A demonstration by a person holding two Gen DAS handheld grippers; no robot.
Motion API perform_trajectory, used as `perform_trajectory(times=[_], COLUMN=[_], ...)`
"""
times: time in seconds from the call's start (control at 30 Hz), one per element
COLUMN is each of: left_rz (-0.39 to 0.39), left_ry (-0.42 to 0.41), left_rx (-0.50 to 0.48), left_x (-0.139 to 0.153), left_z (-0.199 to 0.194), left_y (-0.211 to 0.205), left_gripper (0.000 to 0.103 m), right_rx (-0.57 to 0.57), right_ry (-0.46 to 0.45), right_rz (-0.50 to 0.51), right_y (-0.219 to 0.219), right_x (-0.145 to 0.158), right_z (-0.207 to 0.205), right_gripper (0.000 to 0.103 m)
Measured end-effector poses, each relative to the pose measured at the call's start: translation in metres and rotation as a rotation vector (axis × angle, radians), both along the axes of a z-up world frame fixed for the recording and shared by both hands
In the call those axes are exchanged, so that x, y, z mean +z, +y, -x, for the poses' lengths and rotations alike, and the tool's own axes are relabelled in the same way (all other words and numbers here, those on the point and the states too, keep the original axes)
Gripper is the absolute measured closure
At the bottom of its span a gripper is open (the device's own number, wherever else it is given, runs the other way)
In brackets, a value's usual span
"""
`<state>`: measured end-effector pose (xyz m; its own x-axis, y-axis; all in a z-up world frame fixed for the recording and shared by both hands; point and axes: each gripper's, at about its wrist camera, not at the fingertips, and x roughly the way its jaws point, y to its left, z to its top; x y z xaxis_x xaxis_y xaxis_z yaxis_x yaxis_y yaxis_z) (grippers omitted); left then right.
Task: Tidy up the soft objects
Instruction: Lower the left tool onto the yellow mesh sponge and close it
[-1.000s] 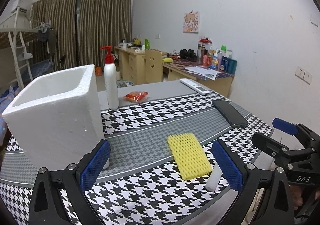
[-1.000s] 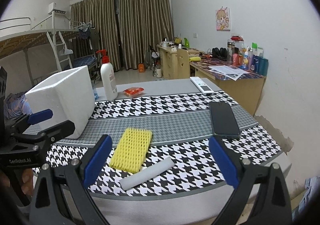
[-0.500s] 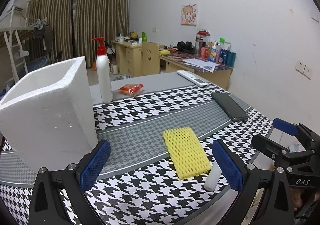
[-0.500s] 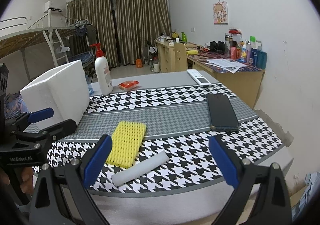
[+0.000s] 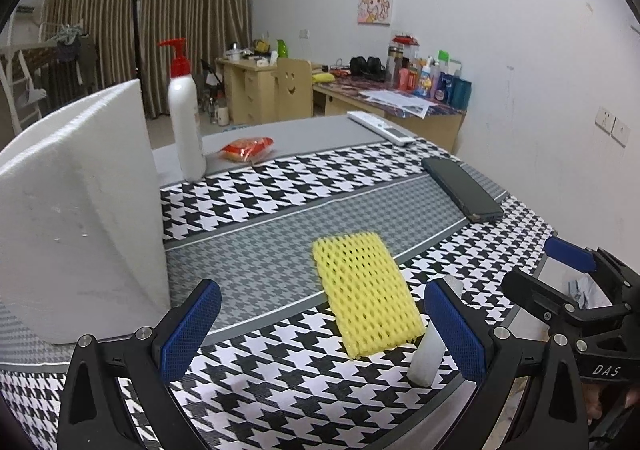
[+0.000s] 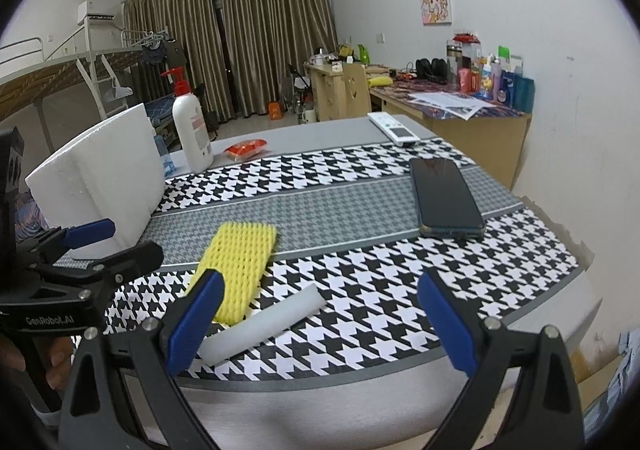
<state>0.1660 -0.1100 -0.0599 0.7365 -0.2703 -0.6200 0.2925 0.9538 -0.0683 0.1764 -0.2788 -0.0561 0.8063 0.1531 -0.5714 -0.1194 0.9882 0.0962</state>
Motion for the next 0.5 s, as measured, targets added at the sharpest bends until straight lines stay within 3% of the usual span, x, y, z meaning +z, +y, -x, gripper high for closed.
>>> perform_trajectory(times=[0.33, 0.5], left_rz=[-0.01, -0.022], left_ry=[0.06, 0.104], left_rx=[-0.026, -0.044], left_x=[-0.016, -0.026], left_z=[-0.013, -0.02], left_y=[-0.013, -0.02], left_gripper=[0.002, 0.011], right_rx=[0.003, 0.011], right_ry=[0.046, 0.062], right_rz=[-0.014, -0.015], right_y=[-0.005, -0.005], right_x=[-0.016, -0.022], right_z=[-0.006, -0.009], right_gripper=[0.004, 0.004])
